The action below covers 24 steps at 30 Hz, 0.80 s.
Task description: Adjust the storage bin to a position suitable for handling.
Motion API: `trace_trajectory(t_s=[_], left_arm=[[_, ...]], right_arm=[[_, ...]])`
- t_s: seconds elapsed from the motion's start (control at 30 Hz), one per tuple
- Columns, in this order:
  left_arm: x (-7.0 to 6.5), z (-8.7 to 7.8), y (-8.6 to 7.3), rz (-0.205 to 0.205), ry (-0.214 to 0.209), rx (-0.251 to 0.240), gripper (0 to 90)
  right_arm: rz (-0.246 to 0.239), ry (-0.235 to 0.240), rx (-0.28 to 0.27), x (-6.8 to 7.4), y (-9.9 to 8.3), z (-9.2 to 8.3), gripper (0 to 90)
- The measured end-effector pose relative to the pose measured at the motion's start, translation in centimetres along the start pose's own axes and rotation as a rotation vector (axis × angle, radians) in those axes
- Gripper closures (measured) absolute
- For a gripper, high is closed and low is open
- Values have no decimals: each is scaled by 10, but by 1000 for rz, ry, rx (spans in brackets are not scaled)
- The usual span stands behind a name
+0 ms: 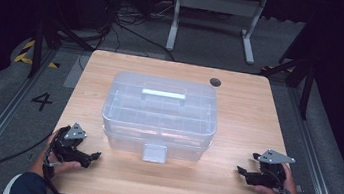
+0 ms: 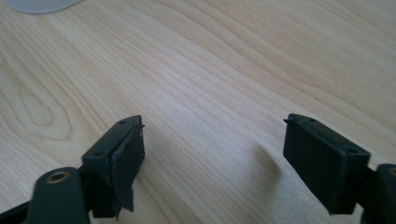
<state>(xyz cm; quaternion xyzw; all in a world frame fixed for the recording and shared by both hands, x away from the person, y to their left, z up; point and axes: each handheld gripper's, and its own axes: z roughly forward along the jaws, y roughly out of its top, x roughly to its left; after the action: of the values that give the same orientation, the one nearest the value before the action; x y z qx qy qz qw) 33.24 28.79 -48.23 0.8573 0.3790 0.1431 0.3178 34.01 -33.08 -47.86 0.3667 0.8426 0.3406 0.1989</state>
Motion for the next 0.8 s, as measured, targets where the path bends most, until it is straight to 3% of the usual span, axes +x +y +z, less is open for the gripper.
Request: trace_trajectory(t_s=[0.17,0.33,0.43,0.47,0.6,0.8], left_arm=[[0,0,0,-14,-19,3,5],[4,1,1,13,-15,-1,5],[4,1,1,-1,-32,3,5],[5,2,2,17,-24,-1,5],[6,3,3,4,-28,1,5],[9,5,6,19,-23,4,5]], right_arm=[[13,-2,-27,-2,6,-3,263],[9,-16,-49,-2,14,-7,274],[3,-23,-66,-2,18,-11,276],[2,-24,-69,-2,19,-12,277],[-3,-22,-91,0,25,-17,288],[-7,-13,-135,2,39,-25,296]])
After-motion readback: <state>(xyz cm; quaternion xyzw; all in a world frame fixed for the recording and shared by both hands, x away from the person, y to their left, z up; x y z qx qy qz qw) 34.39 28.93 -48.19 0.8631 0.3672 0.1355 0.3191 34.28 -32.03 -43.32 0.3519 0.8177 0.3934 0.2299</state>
